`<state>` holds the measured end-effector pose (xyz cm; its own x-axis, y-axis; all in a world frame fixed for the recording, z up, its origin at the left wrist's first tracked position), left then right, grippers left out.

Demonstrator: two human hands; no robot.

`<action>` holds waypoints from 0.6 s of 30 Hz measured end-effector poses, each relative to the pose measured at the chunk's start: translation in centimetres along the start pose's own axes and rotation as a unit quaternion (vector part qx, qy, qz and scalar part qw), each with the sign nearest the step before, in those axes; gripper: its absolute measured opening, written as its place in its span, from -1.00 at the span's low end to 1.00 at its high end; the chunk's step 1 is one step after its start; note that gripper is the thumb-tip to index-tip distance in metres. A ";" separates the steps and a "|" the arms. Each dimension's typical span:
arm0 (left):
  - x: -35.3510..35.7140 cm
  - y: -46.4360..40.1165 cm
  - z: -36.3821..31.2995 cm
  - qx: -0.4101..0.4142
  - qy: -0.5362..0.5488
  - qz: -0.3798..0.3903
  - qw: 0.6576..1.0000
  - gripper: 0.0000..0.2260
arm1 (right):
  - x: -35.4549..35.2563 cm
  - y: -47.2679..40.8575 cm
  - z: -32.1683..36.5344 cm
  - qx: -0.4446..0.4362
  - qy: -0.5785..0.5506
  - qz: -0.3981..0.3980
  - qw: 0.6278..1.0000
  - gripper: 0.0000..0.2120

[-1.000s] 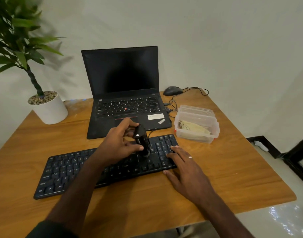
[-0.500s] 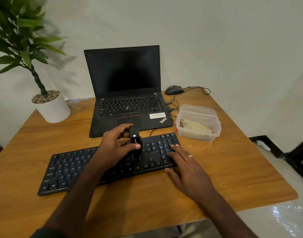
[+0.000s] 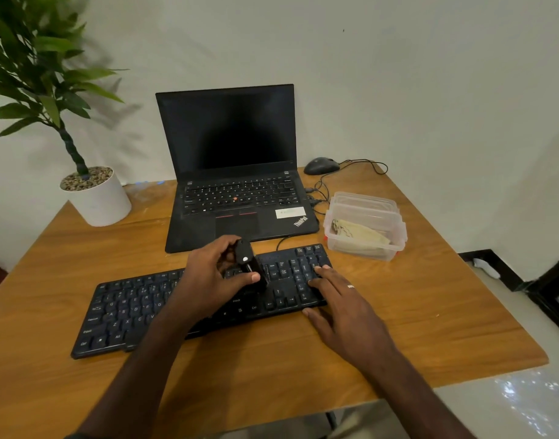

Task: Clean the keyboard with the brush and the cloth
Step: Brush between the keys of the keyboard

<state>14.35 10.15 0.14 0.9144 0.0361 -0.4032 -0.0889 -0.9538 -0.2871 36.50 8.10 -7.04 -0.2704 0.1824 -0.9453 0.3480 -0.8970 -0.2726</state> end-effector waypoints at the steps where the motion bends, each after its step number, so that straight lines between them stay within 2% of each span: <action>1: 0.1 0.4 0.1 -0.005 0.011 0.015 1.000 -0.57 | 0.0 0.0 0.0 -0.002 -0.001 -0.003 1.000 -0.49; 4: 0.1 1.4 0.3 -0.030 0.089 0.046 0.995 -0.59 | -0.1 0.1 0.0 -0.004 -0.001 -0.015 1.000 -0.50; 7: -0.4 1.2 0.7 -0.048 0.148 0.014 0.988 -0.61 | 0.0 0.1 -0.1 -0.002 -0.002 -0.011 1.000 -0.50; 11: -0.5 0.3 0.5 -0.007 0.087 -0.045 0.995 -0.53 | 0.0 0.1 -0.1 0.001 0.001 -0.001 1.000 -0.49; 18: 0.6 1.0 -0.6 0.014 0.041 0.042 0.998 -0.58 | -0.1 0.0 0.0 -0.001 -0.001 -0.003 1.000 -0.50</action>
<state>15.05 9.08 0.10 0.9322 -0.0700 -0.3552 -0.1772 -0.9438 -0.2791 36.55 8.10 -6.94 -0.2748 0.1876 -0.9430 0.3477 -0.8950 -0.2793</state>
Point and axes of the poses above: each hand's wrist, its own y-axis away from the middle knuckle, its own x-axis out of the palm, z = x × y, the point moved 9 cm from there along -y, towards the middle knuckle, and after that the axes turned 13 degrees about y, right-handed, at the moved point
